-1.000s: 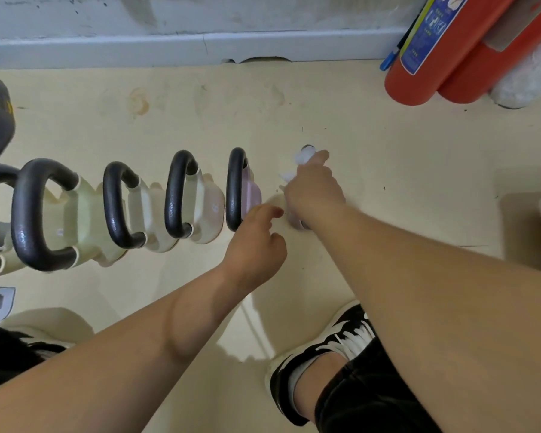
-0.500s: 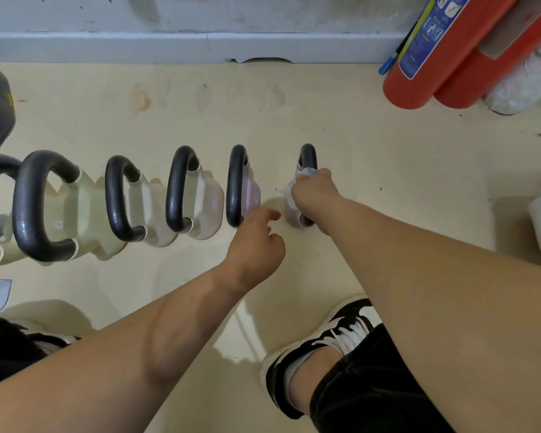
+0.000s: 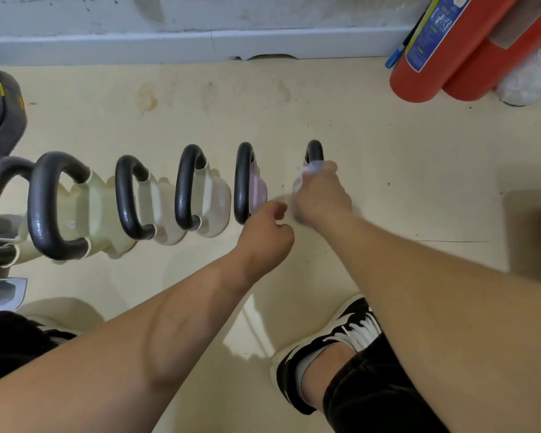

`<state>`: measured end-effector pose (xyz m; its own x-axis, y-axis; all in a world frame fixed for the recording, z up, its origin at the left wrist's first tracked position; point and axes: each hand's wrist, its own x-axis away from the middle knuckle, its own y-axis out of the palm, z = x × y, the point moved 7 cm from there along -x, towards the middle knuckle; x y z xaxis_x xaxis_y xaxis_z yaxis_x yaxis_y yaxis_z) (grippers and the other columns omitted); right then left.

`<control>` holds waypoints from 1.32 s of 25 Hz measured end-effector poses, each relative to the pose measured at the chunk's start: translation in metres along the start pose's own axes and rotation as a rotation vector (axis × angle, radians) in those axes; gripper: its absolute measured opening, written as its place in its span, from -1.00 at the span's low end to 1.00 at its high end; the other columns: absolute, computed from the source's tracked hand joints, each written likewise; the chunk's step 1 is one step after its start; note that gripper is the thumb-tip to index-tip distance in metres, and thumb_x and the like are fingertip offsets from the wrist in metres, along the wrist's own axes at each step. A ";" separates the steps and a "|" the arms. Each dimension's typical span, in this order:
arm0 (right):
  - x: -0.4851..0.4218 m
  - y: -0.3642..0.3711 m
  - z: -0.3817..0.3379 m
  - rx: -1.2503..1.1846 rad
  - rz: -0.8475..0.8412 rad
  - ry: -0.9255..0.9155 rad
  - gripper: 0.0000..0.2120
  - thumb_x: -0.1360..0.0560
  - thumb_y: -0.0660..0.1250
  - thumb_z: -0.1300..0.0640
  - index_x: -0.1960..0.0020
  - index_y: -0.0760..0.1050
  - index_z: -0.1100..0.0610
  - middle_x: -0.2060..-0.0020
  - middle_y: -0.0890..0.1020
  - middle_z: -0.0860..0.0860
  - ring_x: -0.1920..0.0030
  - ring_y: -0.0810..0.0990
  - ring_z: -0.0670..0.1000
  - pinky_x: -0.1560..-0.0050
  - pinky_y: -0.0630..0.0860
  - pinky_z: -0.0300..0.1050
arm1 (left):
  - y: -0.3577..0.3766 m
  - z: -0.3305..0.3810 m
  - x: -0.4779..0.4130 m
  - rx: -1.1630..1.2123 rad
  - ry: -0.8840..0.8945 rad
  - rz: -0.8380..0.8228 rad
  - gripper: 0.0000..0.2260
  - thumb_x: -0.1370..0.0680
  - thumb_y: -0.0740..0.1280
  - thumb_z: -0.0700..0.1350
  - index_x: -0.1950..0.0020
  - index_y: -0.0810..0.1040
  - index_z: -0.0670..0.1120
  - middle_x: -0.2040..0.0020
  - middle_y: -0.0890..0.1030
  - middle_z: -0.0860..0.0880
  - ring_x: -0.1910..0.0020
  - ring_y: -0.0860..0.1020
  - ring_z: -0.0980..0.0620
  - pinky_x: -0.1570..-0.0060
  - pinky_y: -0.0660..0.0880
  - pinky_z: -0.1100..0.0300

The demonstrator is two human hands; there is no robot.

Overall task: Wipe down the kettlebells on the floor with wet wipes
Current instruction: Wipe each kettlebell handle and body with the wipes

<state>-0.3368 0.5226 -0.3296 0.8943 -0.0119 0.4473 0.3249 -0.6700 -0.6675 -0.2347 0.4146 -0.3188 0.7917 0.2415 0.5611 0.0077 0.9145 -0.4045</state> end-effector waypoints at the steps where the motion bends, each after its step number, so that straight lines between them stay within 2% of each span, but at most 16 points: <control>1: 0.016 0.006 0.008 0.085 0.102 -0.076 -0.65 -0.65 0.16 0.03 -0.38 0.27 0.13 -0.18 0.55 0.07 -0.15 0.54 0.17 -0.07 0.43 0.01 | 0.000 0.000 0.002 0.000 -0.001 -0.004 -0.50 -0.56 0.21 -0.26 -0.51 0.38 -0.06 -0.41 0.46 0.04 -0.21 0.53 0.06 -0.19 0.48 0.18; 3: 0.041 0.017 0.026 0.129 0.208 -0.143 -0.58 -0.64 0.17 0.13 -0.46 0.23 0.20 -0.31 0.47 0.14 -0.28 0.45 0.19 -0.20 0.42 0.06 | 0.003 -0.004 0.009 0.002 -0.002 -0.026 -0.48 -0.55 0.22 -0.26 -0.52 0.36 -0.06 -0.44 0.44 0.02 -0.24 0.53 0.05 -0.20 0.47 0.16; 5: 0.047 0.024 0.043 -0.005 0.146 -0.105 -0.53 -0.63 0.16 0.17 -0.50 0.16 0.21 -0.36 0.40 0.15 -0.32 0.42 0.19 -0.26 0.44 0.11 | 0.003 -0.011 0.014 0.001 -0.007 -0.031 -0.48 -0.55 0.21 -0.28 -0.52 0.35 -0.06 -0.45 0.44 0.01 -0.30 0.52 0.01 -0.27 0.48 0.11; 7: 0.042 0.023 0.045 -0.038 0.117 -0.118 -0.60 -0.66 0.16 0.10 -0.44 0.21 0.22 -0.31 0.42 0.14 -0.25 0.47 0.20 -0.17 0.49 0.13 | -0.001 -0.020 0.015 -0.014 -0.012 -0.013 -0.50 -0.56 0.21 -0.26 -0.51 0.37 -0.04 -0.44 0.45 0.01 -0.30 0.53 -0.01 -0.29 0.49 0.07; 11: 0.026 0.005 0.026 0.049 0.241 -0.181 -0.64 -0.66 0.16 -0.01 -0.29 0.34 0.25 -0.14 0.54 0.15 -0.07 0.55 0.18 0.01 0.52 0.07 | -0.006 -0.031 0.009 -0.041 -0.037 -0.001 -0.51 -0.57 0.21 -0.24 -0.51 0.38 -0.03 -0.41 0.48 0.03 -0.31 0.52 -0.01 -0.28 0.49 0.10; 14: -0.005 0.001 0.005 -0.026 0.105 -0.091 -0.63 -0.67 0.14 0.00 -0.33 0.32 0.24 -0.03 0.52 0.06 0.05 0.53 0.09 0.10 0.42 -0.07 | -0.006 -0.033 0.006 -0.031 -0.055 0.005 -0.52 -0.57 0.21 -0.24 -0.49 0.39 -0.03 -0.38 0.49 0.05 -0.26 0.54 -0.01 -0.18 0.51 0.16; 17: -0.032 -0.003 -0.006 -0.376 -0.094 0.179 -0.56 -0.64 0.18 0.01 -0.43 0.32 0.22 -0.07 0.53 0.11 0.06 0.60 0.13 0.06 0.52 -0.05 | -0.006 -0.030 0.007 -0.024 -0.066 0.006 -0.55 -0.57 0.22 -0.25 -0.47 0.41 -0.04 -0.34 0.50 0.07 -0.22 0.54 0.01 -0.14 0.49 0.19; 19: -0.028 -0.002 -0.006 -0.322 -0.133 0.176 -0.54 -0.64 0.18 0.00 -0.46 0.29 0.20 -0.07 0.50 0.08 0.05 0.57 0.12 0.04 0.50 -0.04 | -0.006 -0.027 0.009 -0.021 -0.061 0.011 -0.56 -0.57 0.22 -0.25 -0.46 0.42 -0.04 -0.33 0.50 0.06 -0.22 0.54 0.00 -0.17 0.51 0.15; 21: -0.011 0.000 0.000 -0.182 -0.061 0.062 -0.57 -0.66 0.15 0.01 -0.45 0.23 0.19 -0.05 0.46 0.03 0.01 0.51 0.10 0.00 0.45 -0.05 | -0.006 -0.024 0.013 -0.016 -0.045 0.009 -0.55 -0.56 0.22 -0.25 -0.46 0.42 -0.05 -0.34 0.51 0.05 -0.23 0.55 -0.01 -0.19 0.54 0.11; 23: 0.009 0.005 0.009 -0.113 0.057 -0.062 -0.63 -0.65 0.17 0.06 -0.39 0.24 0.18 -0.08 0.49 0.03 -0.05 0.54 0.11 -0.08 0.50 0.00 | -0.005 -0.023 0.016 -0.022 -0.030 -0.006 -0.53 -0.56 0.21 -0.24 -0.49 0.40 -0.05 -0.37 0.50 0.03 -0.26 0.53 0.01 -0.19 0.54 0.11; 25: 0.026 0.015 0.023 -0.098 0.163 -0.107 -0.61 -0.60 0.23 0.15 -0.39 0.26 0.19 -0.24 0.47 0.11 -0.22 0.49 0.15 -0.23 0.46 0.05 | -0.005 -0.023 0.019 -0.019 -0.027 -0.022 -0.51 -0.56 0.21 -0.24 -0.51 0.37 -0.06 -0.40 0.48 0.02 -0.30 0.51 0.01 -0.18 0.51 0.16; 27: 0.041 0.028 0.038 -0.105 0.175 -0.077 -0.54 -0.57 0.22 0.27 -0.44 0.22 0.24 -0.36 0.36 0.16 -0.32 0.37 0.17 -0.30 0.35 -0.02 | -0.006 -0.023 0.022 -0.012 -0.022 -0.023 -0.50 -0.56 0.21 -0.25 -0.52 0.37 -0.06 -0.41 0.47 0.01 -0.33 0.50 0.00 -0.21 0.50 0.15; 29: 0.045 0.031 0.046 -0.102 0.184 -0.050 -0.62 -0.61 0.21 0.25 -0.39 0.25 0.27 -0.35 0.34 0.16 -0.30 0.37 0.19 -0.25 0.35 -0.02 | -0.009 -0.023 0.024 -0.012 -0.020 -0.016 -0.51 -0.57 0.22 -0.25 -0.52 0.37 -0.07 -0.41 0.48 0.00 -0.33 0.49 -0.01 -0.27 0.49 0.11; 31: 0.032 0.027 0.048 -0.094 0.185 -0.040 -0.69 -0.61 0.27 0.11 -0.28 0.37 0.25 -0.26 0.43 0.16 -0.19 0.49 0.17 -0.17 0.47 0.02 | -0.013 -0.024 0.023 -0.016 -0.026 -0.009 -0.51 -0.57 0.22 -0.25 -0.52 0.36 -0.07 -0.41 0.47 0.00 -0.34 0.49 0.00 -0.27 0.49 0.12; 33: 0.011 0.019 0.049 -0.219 0.098 0.050 -0.70 -0.55 0.34 -0.03 -0.13 0.51 0.19 -0.07 0.59 0.13 -0.01 0.63 0.13 0.05 0.57 -0.04 | -0.015 -0.025 0.022 -0.016 -0.038 -0.010 -0.52 -0.58 0.22 -0.24 -0.51 0.36 -0.06 -0.41 0.47 0.01 -0.32 0.49 0.02 -0.18 0.46 0.20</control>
<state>-0.3055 0.5460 -0.3668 0.9002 -0.1175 0.4192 0.1581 -0.8089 -0.5663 -0.2018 0.3980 -0.3187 0.7680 0.2449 0.5918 0.0253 0.9117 -0.4101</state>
